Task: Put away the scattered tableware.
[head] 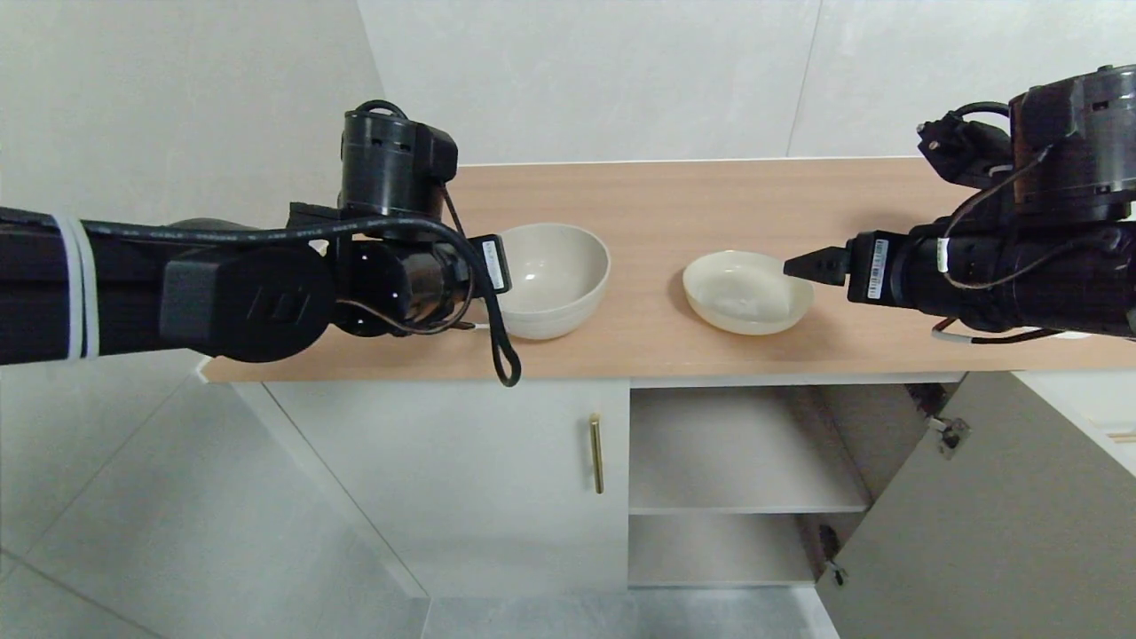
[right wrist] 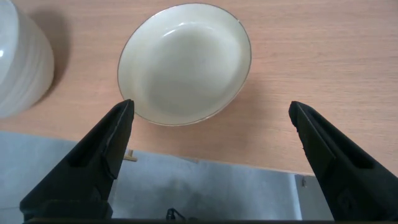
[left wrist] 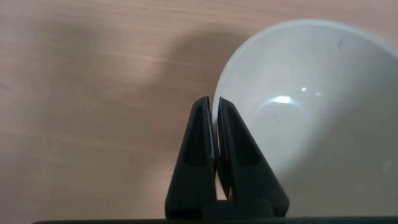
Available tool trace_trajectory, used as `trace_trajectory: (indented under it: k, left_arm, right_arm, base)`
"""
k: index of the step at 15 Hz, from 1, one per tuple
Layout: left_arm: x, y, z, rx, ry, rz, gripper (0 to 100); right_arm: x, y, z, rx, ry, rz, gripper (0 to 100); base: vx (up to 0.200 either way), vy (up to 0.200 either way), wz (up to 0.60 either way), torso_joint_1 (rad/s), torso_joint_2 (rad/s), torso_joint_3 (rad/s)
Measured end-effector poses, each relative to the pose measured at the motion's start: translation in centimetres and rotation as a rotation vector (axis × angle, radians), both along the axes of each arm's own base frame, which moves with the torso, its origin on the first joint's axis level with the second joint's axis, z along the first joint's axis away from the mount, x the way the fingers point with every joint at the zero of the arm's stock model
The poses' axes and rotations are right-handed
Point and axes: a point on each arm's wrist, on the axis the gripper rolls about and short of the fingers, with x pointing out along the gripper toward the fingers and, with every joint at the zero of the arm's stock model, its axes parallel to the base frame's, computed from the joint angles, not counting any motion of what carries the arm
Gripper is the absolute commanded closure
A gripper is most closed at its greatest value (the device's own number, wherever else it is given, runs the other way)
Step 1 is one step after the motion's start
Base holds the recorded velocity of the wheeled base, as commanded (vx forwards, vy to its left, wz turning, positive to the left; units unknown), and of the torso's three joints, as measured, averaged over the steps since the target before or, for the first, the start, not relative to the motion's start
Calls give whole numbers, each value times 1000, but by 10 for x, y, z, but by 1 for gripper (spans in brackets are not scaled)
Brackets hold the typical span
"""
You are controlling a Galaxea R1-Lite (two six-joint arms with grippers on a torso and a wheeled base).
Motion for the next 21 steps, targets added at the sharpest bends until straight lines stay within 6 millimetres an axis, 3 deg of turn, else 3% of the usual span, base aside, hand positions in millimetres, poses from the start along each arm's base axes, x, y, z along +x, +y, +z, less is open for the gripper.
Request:
trace_trajectory:
  k: [6,11,15,16,21]
  left_arm:
    - [-41,-4,20,-46,-102,-84,100]
    - [-51,-2,20,-27,-139,-103,100]
    - [-53,-2,20,-26,-139,-108,100]
    - [-53,-2,20,-26,-140,-108,100]
    - [-55,-5,20,-25,-140,-120,100]
  right_arm:
    - [25,10,-15,8,35,-94,0]
    - [58,20,-37,-7,9,-212,0]
    - [69,22,-47,-19,24,-230,0]
    - [70,21,-48,-21,27,-233,100]
    - [72,21,-50,-19,32,-230,100]
  base:
    - [0,0,0,0,0,0]
    - [0,0,0,0,0,0]
    - [0,0,0,0,0,0]
    - [0,0,0,0,0,0]
    - [0,0,0,0,0,0]
